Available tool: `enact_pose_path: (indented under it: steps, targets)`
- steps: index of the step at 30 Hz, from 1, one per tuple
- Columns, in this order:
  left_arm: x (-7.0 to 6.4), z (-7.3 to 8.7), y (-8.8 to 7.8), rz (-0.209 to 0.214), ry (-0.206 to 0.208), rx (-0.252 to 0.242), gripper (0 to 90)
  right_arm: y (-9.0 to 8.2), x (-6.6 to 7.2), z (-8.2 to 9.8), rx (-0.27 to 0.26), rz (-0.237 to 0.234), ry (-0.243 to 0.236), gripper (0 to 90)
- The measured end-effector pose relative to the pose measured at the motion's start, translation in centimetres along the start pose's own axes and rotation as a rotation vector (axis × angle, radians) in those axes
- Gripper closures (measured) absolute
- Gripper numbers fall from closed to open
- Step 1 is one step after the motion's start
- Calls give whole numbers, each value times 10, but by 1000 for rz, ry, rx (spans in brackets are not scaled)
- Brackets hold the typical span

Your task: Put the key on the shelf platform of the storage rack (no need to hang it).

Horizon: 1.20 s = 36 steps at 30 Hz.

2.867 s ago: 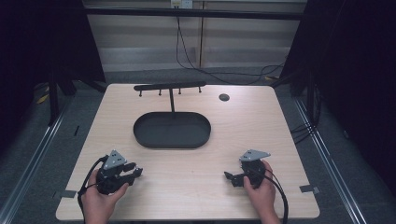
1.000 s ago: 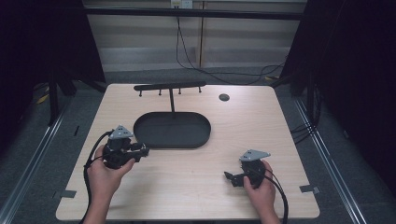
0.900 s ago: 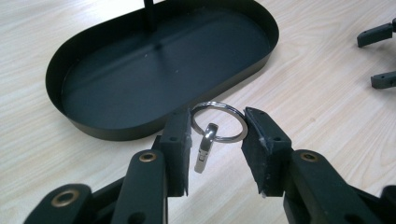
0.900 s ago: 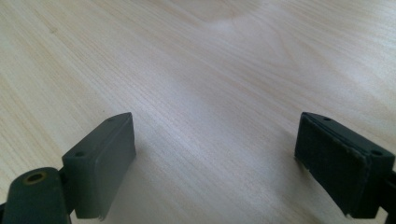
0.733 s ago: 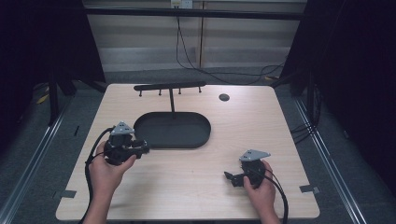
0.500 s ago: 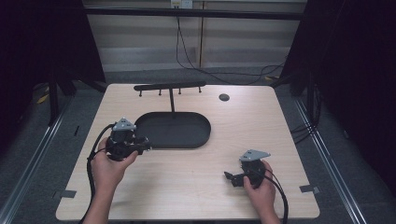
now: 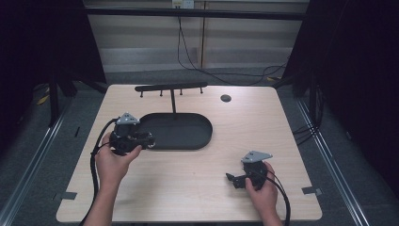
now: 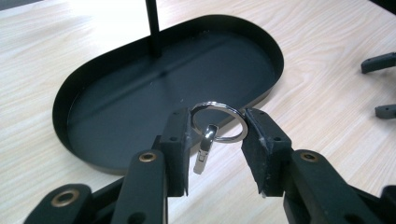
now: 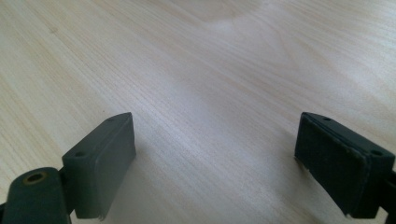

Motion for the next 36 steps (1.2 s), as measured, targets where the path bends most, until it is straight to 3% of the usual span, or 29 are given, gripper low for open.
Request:
enact_pose_path:
  steps: [6, 7, 10, 15, 22, 31, 36]
  targets:
    - [-1, -9, 4, -10, 12, 5, 625, 0, 0, 0, 0, 0, 0, 116]
    - [-2, -10, 5, -6, -6, -7, 624, 0, 0, 0, 0, 0, 0, 116]
    - [-2, -14, 6, -2, -10, -4, 625, 0, 0, 0, 0, 0, 0, 116]
    - [-4, -23, 8, -6, 12, 4, 625, 0, 0, 0, 0, 0, 0, 116]
    - [-7, -30, 19, 7, -13, -3, 625, 0, 0, 0, 0, 0, 0, 116]
    - [-6, -41, 26, -22, -11, -16, 625, 0, 0, 0, 0, 0, 0, 117]
    - [-7, -45, 32, -14, -15, -17, 624, 0, 0, 0, 0, 0, 0, 117]
Point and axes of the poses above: each handheld gripper's, and its own axes: y roughly forward along the jaws, z roughly out of its underside, x roughly to its left, the point moved 1 cm from there along y, roughly forward along the jaws, and after that the axes turned 10 degrees about -y, right-handed, at the moved point
